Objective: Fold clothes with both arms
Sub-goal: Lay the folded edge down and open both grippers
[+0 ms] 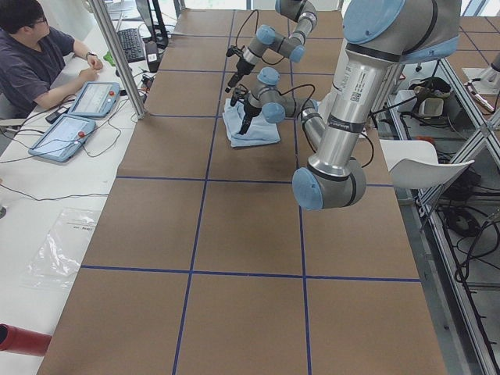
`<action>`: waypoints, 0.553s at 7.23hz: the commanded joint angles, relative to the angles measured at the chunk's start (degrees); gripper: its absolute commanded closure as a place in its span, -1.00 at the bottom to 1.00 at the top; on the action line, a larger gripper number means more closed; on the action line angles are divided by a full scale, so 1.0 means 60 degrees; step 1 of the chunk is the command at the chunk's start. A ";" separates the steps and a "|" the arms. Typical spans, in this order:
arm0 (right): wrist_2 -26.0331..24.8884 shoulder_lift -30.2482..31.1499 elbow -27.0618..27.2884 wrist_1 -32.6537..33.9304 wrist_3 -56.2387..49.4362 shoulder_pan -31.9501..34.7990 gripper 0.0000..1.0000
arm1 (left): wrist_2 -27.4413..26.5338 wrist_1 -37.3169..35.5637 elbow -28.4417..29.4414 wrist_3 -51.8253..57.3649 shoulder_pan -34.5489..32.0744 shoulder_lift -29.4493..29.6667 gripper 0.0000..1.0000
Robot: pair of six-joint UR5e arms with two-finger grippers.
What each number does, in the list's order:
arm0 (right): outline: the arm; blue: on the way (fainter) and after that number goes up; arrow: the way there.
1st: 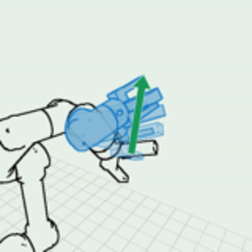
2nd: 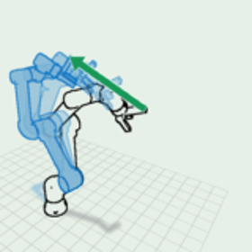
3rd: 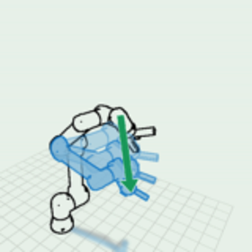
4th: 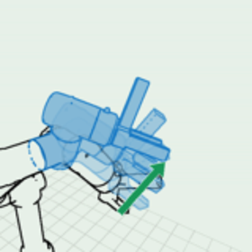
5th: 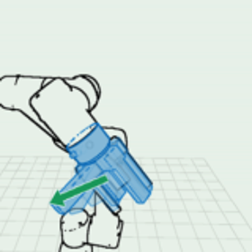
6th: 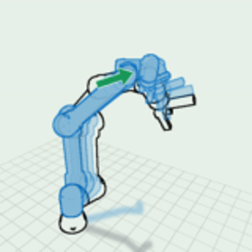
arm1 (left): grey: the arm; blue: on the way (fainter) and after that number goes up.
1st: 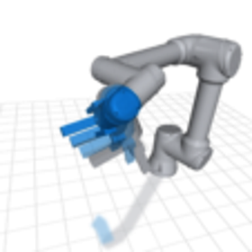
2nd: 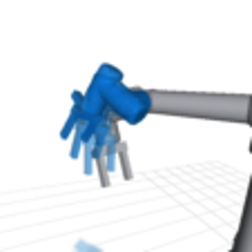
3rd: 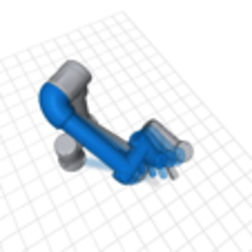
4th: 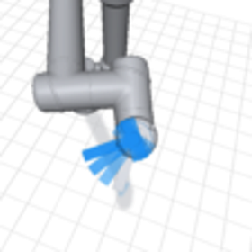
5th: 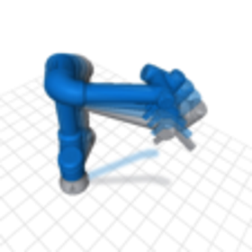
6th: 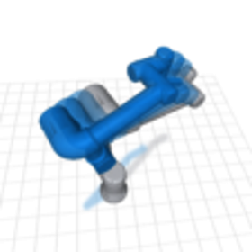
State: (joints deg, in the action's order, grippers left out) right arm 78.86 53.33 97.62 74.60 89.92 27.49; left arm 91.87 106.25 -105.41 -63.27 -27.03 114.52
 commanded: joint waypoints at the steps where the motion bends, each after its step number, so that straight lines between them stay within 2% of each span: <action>1: 0.0346 0.0267 0.0268 -0.0011 -0.0235 0.0266 -1.00 | -0.0701 -0.0013 0.0571 -0.0032 0.0708 0.0059 -1.00; 4: 0.0347 0.0355 0.0268 -0.0026 -0.0221 0.0267 -1.00 | -0.0927 -0.0042 0.0970 -0.0002 0.0727 0.0162 -1.00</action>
State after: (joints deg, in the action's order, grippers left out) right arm 80.87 55.16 99.20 74.51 88.61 29.11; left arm 86.70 106.06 -100.70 -63.34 -22.22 115.23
